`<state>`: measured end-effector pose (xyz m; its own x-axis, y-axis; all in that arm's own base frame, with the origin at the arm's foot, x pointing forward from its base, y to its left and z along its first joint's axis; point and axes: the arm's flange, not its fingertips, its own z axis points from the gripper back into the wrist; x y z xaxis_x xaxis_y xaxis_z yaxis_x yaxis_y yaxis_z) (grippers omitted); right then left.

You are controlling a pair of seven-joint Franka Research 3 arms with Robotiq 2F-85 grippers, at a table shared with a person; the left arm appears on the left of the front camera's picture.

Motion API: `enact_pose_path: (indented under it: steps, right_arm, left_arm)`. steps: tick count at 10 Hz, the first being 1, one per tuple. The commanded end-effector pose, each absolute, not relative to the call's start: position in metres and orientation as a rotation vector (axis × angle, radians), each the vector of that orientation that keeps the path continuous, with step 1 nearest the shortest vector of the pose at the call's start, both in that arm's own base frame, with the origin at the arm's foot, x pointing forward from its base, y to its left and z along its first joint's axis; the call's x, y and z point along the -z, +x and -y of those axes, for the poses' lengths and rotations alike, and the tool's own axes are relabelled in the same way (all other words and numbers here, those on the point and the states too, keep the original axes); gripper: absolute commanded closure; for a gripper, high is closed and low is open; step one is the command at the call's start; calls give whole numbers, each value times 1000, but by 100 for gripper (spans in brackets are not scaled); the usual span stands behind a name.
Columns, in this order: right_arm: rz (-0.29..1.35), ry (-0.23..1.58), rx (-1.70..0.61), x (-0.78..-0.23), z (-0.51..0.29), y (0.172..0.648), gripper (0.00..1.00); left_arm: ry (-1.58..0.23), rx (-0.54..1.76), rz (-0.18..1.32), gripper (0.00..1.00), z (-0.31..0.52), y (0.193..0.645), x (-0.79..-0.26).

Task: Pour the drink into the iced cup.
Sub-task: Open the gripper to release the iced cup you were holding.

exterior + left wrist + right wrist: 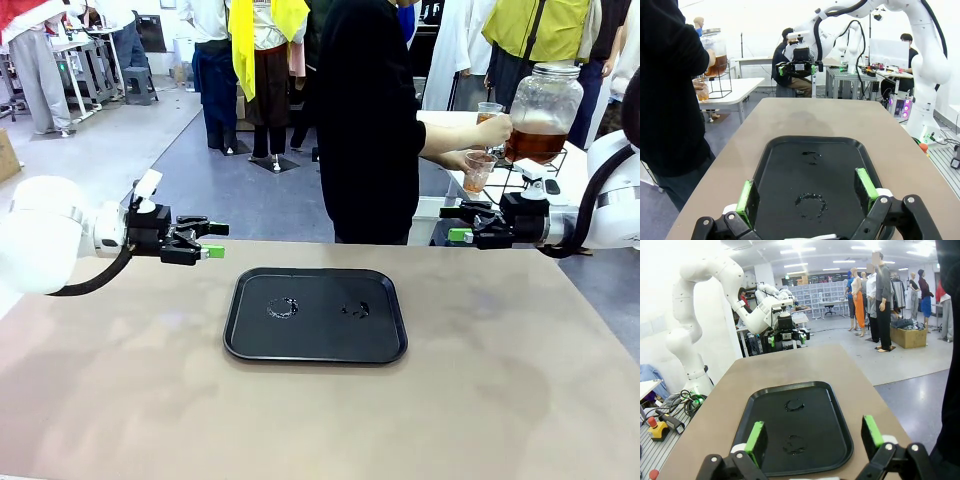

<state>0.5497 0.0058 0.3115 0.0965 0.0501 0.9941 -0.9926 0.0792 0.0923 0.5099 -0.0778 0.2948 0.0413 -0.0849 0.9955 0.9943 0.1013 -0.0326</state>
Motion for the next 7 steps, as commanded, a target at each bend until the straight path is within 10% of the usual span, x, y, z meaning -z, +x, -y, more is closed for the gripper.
enact_pose_path:
  steps: [1, 7]
  right_arm:
    - [1119, 1170, -1111, -315, -5, 550, 0]
    - [1119, 1170, -1111, -315, -5, 550, 0]
  left_arm:
    - [-1086, 1144, 1159, 0, 79, 510, -297]
    - [-1086, 1144, 1159, 0, 79, 510, -297]
